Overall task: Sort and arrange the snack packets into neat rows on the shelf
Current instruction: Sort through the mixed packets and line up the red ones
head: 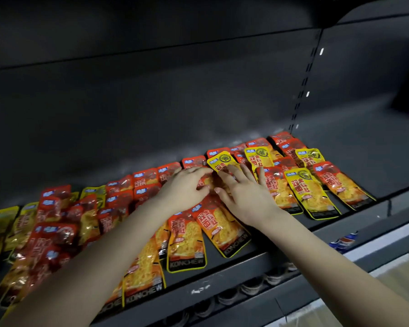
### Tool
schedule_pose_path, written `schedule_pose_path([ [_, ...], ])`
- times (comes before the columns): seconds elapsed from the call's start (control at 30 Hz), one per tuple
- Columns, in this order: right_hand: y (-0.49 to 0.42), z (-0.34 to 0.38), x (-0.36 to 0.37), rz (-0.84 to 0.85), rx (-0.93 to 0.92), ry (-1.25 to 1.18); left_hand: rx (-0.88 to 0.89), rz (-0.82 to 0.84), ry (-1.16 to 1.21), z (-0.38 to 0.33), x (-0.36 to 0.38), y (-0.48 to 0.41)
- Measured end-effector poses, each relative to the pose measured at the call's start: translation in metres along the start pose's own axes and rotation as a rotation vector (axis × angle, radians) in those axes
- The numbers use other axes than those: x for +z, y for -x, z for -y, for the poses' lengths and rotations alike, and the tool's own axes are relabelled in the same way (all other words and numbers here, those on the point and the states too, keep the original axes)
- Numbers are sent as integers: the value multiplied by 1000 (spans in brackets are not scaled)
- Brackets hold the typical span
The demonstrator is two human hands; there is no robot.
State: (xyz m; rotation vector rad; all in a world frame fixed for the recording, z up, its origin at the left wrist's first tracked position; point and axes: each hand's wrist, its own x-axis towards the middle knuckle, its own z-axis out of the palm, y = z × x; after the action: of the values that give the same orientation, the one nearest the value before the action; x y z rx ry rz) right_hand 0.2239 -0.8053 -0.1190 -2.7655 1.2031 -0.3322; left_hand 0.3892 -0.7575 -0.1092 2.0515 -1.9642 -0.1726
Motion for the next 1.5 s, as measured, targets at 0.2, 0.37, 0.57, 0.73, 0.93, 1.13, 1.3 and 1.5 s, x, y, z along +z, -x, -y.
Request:
schedule_pose_path([
  [0.2, 7, -21, 4, 34, -23, -10, -76, -12, 17, -13, 10, -12],
  [0.37, 6, -23, 5, 49, -33, -16, -96, -19, 77, -19, 15, -18],
  [0.57, 5, -25, 3, 35, -65, -3, -127, -14, 154, -19, 18, -21],
  [0.73, 2, -26, 0, 41, -72, 19, -157, -106, 298, -21, 14, -22],
  [0.93, -4, -16, -6, 56, -81, -7, -268, -192, 776, -6, 7, -20],
  [1.13, -13, 2, -7, 17, -149, -10, -291, -255, 1022, 4, -14, -4],
  [1.3, -21, 25, -10, 5, -198, -41, -369, -368, 1142, 20, -32, 18],
  [1.5, -27, 71, -11, -8, -331, -79, -380, -480, 1185, 43, -55, 63],
])
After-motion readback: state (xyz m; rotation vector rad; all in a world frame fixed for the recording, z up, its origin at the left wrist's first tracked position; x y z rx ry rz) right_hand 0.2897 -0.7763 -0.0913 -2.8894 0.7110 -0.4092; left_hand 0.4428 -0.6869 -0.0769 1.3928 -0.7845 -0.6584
